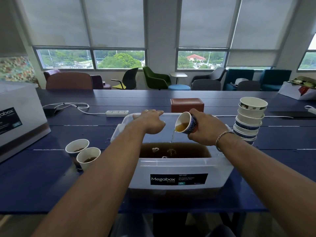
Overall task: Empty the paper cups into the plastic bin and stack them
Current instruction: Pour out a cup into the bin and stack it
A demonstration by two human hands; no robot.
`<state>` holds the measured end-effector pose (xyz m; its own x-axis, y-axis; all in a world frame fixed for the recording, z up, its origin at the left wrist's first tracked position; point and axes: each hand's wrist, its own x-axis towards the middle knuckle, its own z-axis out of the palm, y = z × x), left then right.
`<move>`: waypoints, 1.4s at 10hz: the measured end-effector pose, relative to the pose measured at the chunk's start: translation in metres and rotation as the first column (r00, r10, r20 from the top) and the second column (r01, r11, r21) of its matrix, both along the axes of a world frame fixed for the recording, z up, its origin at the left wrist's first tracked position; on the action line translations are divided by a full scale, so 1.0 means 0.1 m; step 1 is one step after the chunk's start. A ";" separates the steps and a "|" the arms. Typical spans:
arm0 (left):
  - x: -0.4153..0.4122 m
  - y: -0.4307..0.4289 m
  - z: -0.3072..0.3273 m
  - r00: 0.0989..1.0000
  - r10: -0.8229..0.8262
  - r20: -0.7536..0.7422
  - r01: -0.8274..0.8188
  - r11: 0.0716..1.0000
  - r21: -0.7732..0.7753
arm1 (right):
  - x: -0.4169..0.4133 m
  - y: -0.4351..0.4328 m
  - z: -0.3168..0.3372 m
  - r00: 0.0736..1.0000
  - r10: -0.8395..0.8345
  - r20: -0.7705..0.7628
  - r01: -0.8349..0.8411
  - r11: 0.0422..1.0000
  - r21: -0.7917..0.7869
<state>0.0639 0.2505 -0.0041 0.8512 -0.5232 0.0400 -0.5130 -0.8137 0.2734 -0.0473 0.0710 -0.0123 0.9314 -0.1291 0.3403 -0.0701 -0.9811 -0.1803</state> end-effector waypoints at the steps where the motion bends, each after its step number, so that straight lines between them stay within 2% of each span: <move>1: -0.01 -0.01 0.00 1.000 -0.003 0.004 0.003 1.000 -0.001 | -0.01 0.00 0.00 1.000 -0.009 -0.005 0.009 1.000 -0.019; 8: 0.02 0.00 -0.02 1.000 -0.007 -0.006 0.007 1.000 -0.007 | -0.03 -0.01 0.03 0.989 -0.084 0.121 0.096 0.991 -0.094; 14: 0.03 0.01 -0.03 0.999 -0.013 -0.038 0.011 0.999 -0.038 | -0.04 0.02 0.05 0.988 -0.099 0.117 0.118 0.978 -0.172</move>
